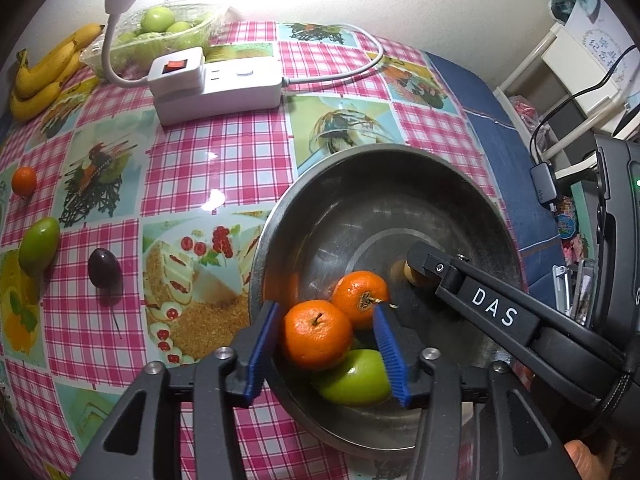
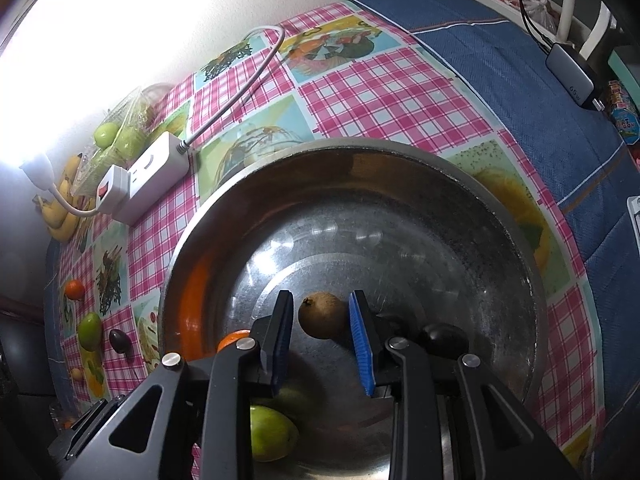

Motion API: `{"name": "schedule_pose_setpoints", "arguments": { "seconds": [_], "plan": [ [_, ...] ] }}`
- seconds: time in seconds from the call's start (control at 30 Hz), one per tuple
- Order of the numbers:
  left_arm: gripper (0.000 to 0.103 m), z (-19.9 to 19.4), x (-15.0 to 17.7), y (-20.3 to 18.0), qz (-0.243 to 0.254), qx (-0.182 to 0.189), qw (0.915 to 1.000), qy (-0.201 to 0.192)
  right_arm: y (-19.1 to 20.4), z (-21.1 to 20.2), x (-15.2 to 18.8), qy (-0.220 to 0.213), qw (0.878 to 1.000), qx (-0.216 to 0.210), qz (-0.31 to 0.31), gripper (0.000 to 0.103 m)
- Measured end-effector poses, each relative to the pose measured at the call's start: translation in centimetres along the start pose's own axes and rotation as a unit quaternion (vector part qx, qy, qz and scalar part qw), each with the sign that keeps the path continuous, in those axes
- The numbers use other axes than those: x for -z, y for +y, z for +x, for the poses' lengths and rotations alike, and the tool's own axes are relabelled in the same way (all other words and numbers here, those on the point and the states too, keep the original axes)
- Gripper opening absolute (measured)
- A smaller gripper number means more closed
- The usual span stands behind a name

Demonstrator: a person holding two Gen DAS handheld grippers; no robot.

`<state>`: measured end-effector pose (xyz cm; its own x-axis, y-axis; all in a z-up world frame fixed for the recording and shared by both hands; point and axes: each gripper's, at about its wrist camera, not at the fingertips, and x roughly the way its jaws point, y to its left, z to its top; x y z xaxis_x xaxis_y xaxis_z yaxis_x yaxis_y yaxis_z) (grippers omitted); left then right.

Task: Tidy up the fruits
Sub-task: 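Open the left gripper dropping the tangerine while the right gripper releases the kiwi into the plate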

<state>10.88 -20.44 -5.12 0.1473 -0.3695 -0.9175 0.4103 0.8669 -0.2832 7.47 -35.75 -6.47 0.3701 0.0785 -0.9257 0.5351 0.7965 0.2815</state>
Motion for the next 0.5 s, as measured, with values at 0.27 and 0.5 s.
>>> {"name": "schedule_pose_setpoints", "arguments": {
  "seconds": [0.27, 0.5],
  "plan": [
    [0.055, -1.8, -0.3, 0.5, -0.010, 0.003, 0.9997, -0.021, 0.6, -2.4, -0.3, -0.029, 0.999, -0.014, -0.008, 0.030],
    [0.058, -3.2, -0.8, 3.4, -0.058, -0.037, 0.9967, -0.043, 1.3, -3.2, 0.0, -0.033, 0.999, -0.010, -0.018, 0.031]
  ]
}}
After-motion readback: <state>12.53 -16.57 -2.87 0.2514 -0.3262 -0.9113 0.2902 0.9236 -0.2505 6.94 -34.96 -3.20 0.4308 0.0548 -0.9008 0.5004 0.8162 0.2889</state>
